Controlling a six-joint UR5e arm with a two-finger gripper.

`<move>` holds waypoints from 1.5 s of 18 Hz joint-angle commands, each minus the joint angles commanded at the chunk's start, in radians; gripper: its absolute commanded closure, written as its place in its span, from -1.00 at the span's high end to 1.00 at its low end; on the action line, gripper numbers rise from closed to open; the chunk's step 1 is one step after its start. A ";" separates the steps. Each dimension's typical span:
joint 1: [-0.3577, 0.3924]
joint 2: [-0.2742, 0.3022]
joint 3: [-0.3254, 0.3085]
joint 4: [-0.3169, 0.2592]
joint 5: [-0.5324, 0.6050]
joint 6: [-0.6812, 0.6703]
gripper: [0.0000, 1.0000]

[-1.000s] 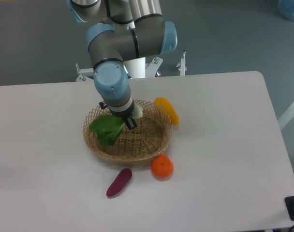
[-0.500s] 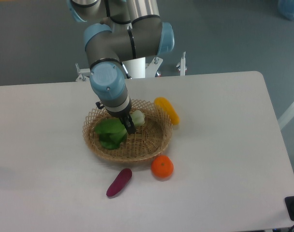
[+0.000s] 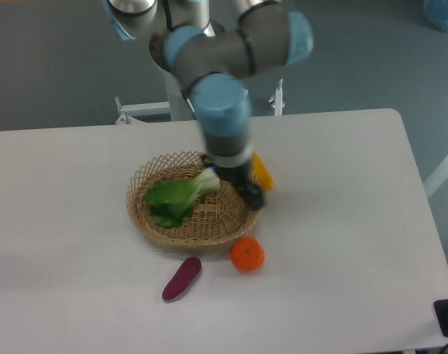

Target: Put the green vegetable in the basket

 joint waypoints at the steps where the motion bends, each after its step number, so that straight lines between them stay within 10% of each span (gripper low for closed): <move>1: 0.021 -0.015 0.018 0.000 -0.005 0.000 1.00; 13: 0.120 -0.241 0.291 0.006 -0.109 0.000 1.00; 27: 0.192 -0.354 0.476 -0.066 -0.103 0.126 1.00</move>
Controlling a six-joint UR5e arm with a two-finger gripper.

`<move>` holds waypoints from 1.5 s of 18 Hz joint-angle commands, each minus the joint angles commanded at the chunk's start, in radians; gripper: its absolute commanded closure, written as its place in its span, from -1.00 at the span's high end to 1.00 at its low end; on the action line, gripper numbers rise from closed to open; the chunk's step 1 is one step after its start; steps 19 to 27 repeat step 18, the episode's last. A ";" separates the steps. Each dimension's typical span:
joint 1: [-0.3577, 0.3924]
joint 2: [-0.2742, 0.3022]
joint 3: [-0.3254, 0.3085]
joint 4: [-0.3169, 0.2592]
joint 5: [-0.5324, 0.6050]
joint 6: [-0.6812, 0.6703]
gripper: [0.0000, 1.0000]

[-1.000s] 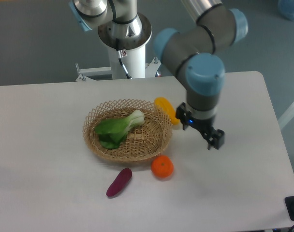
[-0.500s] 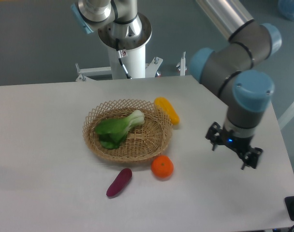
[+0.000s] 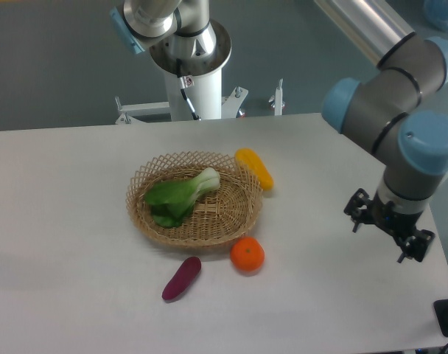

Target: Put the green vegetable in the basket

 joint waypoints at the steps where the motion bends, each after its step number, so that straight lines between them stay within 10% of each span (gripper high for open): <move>1: 0.000 -0.003 0.000 -0.003 0.002 0.000 1.00; 27: -0.003 0.001 -0.031 -0.002 0.029 0.008 1.00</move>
